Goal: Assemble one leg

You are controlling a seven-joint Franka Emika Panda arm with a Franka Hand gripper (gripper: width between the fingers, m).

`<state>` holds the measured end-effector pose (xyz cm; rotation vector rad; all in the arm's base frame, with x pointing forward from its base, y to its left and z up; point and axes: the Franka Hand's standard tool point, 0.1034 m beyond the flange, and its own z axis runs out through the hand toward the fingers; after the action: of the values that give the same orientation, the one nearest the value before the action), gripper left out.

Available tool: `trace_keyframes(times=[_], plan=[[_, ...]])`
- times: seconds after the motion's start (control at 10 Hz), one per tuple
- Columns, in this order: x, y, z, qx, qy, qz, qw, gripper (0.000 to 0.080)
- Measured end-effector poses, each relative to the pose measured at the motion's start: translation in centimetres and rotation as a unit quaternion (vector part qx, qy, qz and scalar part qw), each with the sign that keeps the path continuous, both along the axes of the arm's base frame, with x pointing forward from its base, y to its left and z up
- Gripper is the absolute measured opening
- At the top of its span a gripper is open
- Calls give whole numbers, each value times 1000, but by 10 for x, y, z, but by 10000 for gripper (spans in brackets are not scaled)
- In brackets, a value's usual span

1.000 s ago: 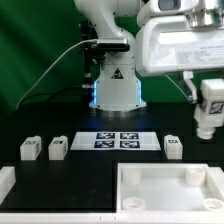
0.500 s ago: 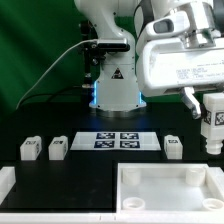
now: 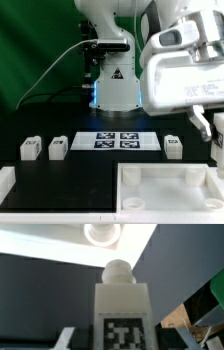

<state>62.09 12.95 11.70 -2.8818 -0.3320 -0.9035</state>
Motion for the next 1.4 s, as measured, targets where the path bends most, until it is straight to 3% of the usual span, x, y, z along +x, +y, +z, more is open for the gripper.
trace_keyframes(times=[0.4, 0.9, 1.4], plan=[[3, -5, -24, -2, 11, -2, 1000, 292], [-4, -13, -44, -7, 20, 0, 1000, 292], [-3, -13, -48, -5, -6, -1, 1000, 292]])
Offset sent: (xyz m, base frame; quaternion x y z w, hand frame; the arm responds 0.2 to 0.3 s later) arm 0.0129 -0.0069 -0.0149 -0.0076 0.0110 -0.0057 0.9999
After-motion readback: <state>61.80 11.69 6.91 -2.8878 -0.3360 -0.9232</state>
